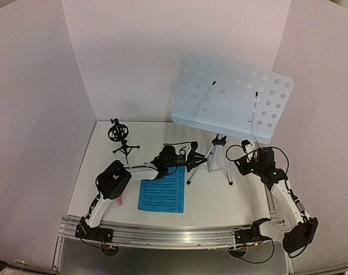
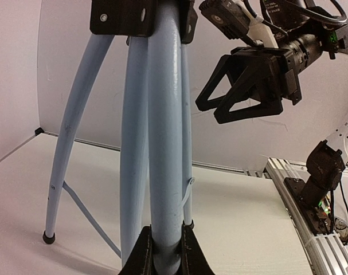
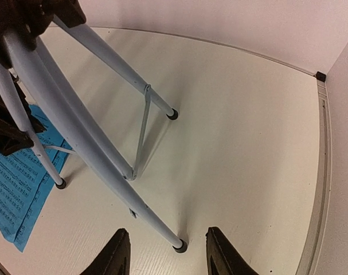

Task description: Set up the instrument practice props

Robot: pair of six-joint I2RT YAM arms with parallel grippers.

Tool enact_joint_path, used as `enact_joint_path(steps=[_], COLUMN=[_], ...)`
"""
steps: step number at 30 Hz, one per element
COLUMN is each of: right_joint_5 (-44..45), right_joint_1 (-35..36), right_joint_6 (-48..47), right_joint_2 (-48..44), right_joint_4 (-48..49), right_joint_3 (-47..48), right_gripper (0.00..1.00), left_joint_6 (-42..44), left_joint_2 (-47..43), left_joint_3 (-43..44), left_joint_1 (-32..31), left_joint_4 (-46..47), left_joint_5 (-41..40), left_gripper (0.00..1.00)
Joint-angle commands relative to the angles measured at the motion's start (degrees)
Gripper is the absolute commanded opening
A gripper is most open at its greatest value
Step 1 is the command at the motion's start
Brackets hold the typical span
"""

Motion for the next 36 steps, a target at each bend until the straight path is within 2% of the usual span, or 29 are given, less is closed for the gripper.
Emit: enact_joint_path(steps=[1,14,16,21,24,31,36], right_joint_5=[0.11,0.25,0.10,0.07,-0.90,-7.34,-11.65], right_joint_1=[0.11,0.11,0.06,0.13,0.12,-0.51,-2.50], right_joint_6=[1.09,1.82,1.96,3.49,5.00,12.43,18.47], right_joint_2=[0.58,-0.68,-1.02,-1.31,-1.05,0.77,-1.34], right_joint_4=[-0.40,-1.12,-1.32,-2.17,-2.18,-2.09,-1.97], right_joint_3=[0.10,-1.23,-1.24,-2.02,-2.79,-3.21,-3.39], right_gripper=[0.44,0.46,0.46,0.48,0.51,0.58,0.62], left_joint_6=[3.23,2.67,2.81,3.68,4.52,3.71,-1.07], left_joint_2=[0.90,0.09,-0.02,-2.09,-5.07,-11.62,-11.90], left_joint_3=[0.97,0.60,0.59,-0.50,-1.65,-1.97,4.37], left_joint_1=[2.00,1.99,1.98,1.99,1.99,2.34,2.31], left_joint_4=[-0.35,-0.20,-0.04,0.86,0.78,0.73,-0.94], left_joint_5=[0.03,1.06,1.15,1.79,2.04,1.12,0.59], left_gripper=[0.09,0.27,0.34,0.57,0.67,0.72,0.72])
